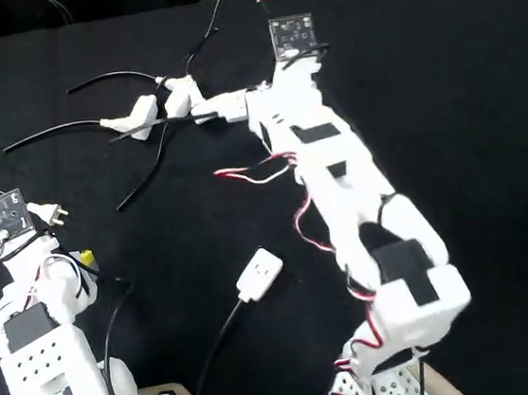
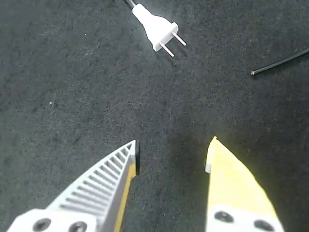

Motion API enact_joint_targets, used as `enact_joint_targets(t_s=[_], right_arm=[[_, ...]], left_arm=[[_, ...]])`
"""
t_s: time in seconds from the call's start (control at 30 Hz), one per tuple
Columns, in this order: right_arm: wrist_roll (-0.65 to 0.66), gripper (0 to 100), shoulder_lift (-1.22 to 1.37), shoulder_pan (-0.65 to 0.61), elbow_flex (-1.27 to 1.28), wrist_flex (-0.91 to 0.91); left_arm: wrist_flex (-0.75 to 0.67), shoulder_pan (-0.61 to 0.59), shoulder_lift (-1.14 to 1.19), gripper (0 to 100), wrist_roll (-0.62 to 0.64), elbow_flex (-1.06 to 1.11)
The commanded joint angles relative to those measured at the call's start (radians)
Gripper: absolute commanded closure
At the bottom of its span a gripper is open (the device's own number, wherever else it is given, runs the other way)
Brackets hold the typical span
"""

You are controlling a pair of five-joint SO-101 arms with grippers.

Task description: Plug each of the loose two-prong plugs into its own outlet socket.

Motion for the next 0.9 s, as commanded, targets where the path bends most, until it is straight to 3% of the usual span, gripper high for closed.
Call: enact_joint_targets(t_s=[0.0, 0.3, 0.4, 0.57, 0.7, 0.87], right_arm=[[-0.015, 84.4, -0.004, -0.002, -0.111, 0.109], [-0.015, 84.2, -0.234, -0.049, -0.122, 0.460], [-0.015, 84.2, -0.288, -0.107, -0.102, 0.543], [-0.015, 84.0, -0.289, -0.160, -0.001, 0.506], [-0.009, 84.2, -0.282, -0.161, 0.105, 0.388], [-0.009, 84.2, -0.283, -0.163, 0.186, 0.325]], left_arm=[[-0.017, -0.008, -0.014, 77, 0.008, -0.002], [-0.017, -0.013, -0.015, 77, 0.008, -0.024], [-0.009, -0.082, -0.015, 76, 0.008, -0.077], [-0.018, -0.200, -0.003, 76, 0.002, -0.136], [-0.018, -0.185, -0.002, 69, 0.006, -0.150], [-0.017, -0.122, 0.084, 68, 0.003, -0.225]])
